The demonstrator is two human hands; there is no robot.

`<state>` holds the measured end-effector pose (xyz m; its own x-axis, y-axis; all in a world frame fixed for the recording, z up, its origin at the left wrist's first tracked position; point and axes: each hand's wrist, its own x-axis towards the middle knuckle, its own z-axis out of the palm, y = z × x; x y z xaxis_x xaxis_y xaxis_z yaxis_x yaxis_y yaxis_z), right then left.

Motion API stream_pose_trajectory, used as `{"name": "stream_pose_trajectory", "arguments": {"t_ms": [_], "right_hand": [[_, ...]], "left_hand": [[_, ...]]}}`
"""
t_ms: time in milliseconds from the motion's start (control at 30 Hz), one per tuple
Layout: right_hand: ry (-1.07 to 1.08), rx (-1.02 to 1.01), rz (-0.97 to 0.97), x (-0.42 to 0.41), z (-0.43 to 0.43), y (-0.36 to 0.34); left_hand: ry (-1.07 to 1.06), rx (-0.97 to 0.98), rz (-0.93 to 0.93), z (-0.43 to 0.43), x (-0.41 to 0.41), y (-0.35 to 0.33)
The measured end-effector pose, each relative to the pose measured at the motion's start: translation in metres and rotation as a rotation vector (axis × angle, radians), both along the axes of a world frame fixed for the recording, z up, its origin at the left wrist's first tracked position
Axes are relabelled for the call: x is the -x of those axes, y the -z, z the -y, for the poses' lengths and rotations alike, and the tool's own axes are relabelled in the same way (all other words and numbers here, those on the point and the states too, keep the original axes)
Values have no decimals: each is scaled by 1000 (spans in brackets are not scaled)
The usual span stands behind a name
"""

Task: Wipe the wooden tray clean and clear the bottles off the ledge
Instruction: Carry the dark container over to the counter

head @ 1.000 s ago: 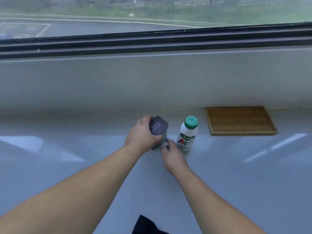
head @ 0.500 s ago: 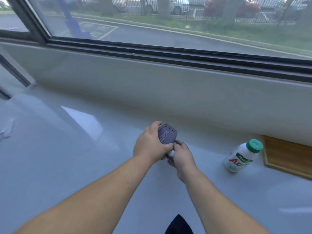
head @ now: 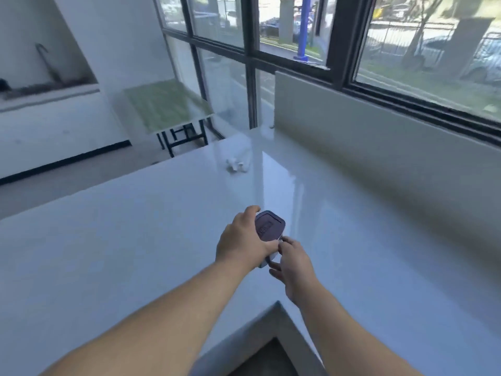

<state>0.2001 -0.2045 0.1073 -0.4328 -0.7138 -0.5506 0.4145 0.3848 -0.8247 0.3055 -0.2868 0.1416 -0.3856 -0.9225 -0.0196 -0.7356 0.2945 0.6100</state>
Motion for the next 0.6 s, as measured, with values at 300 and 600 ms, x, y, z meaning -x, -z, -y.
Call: {"name": "stream_pose_trajectory", "arguments": {"t_ms": [300,600], "right_hand": [[-413,-8,3,-263,120,-16],[-698,-14,93,-421,212,-19]], "left_hand": [[-400,25,1,76,-287,-13],[-744,43,11,112,-452,-18]]}}
